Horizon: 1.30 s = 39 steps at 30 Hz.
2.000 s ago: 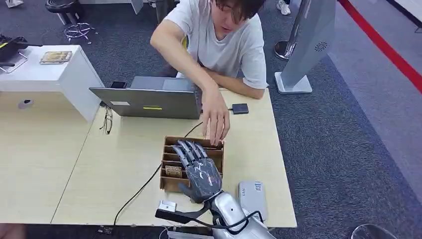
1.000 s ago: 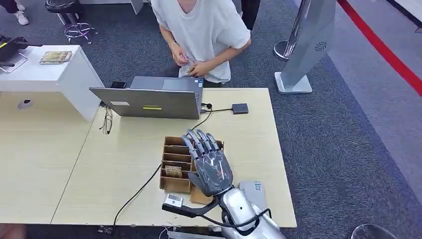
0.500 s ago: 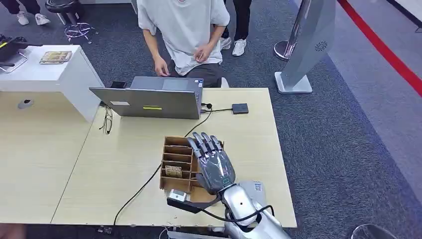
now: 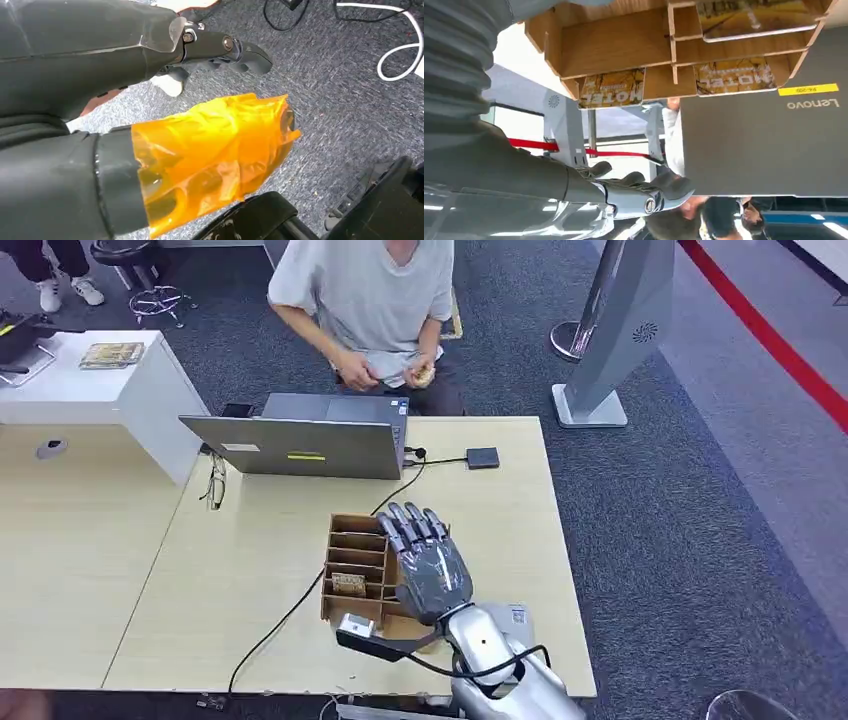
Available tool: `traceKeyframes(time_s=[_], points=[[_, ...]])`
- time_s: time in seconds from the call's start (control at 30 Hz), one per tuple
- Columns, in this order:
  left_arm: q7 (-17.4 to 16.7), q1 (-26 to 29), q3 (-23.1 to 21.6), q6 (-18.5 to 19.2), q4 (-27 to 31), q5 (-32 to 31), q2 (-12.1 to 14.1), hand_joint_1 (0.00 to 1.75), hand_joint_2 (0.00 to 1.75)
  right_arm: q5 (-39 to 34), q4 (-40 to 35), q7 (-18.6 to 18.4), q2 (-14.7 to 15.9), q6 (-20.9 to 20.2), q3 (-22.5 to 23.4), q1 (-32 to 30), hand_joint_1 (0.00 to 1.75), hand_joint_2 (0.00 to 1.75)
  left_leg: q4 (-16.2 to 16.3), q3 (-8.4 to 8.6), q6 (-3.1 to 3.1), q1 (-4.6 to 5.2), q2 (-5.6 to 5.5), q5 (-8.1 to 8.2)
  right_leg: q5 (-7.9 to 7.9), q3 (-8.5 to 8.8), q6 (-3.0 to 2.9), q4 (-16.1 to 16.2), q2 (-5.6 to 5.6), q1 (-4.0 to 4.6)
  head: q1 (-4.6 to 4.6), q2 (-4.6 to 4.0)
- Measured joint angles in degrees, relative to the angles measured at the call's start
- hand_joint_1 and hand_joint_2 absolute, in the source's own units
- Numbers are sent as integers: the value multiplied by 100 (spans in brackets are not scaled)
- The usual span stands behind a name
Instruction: Pass the card to the sensor for recognition and then transmit it.
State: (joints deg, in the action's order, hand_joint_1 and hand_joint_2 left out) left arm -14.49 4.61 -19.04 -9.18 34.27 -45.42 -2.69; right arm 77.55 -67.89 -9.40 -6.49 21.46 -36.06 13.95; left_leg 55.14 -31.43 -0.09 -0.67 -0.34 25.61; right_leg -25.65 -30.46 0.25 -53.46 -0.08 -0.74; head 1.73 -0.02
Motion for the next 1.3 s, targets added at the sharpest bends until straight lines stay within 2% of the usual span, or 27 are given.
traceKeyframes(time_s=[0.57,0.87,1.17,1.3], points=[[46,-54,-7,-26,-2,0,-2,0,0,101,155,-98,0,-278,2,198,0,175,0,-1,0,0,0,0,0,-1,0,0,0,0,0,0],[50,-73,-7,-37,-2,-4,-2,0,0,195,280,-367,0,-513,92,297,0,175,0,-1,0,0,-1,0,0,-1,0,0,-1,0,2,0],[-59,-73,-7,52,17,-105,-2,0,0,63,310,-385,-2,-625,192,370,0,175,0,-2,0,0,-1,0,0,-1,0,0,-1,0,2,0],[-59,-73,-4,72,17,-142,-2,0,0,-26,304,-284,0,-584,223,380,0,175,0,-1,0,0,-1,0,0,-1,0,0,-1,0,2,0]])
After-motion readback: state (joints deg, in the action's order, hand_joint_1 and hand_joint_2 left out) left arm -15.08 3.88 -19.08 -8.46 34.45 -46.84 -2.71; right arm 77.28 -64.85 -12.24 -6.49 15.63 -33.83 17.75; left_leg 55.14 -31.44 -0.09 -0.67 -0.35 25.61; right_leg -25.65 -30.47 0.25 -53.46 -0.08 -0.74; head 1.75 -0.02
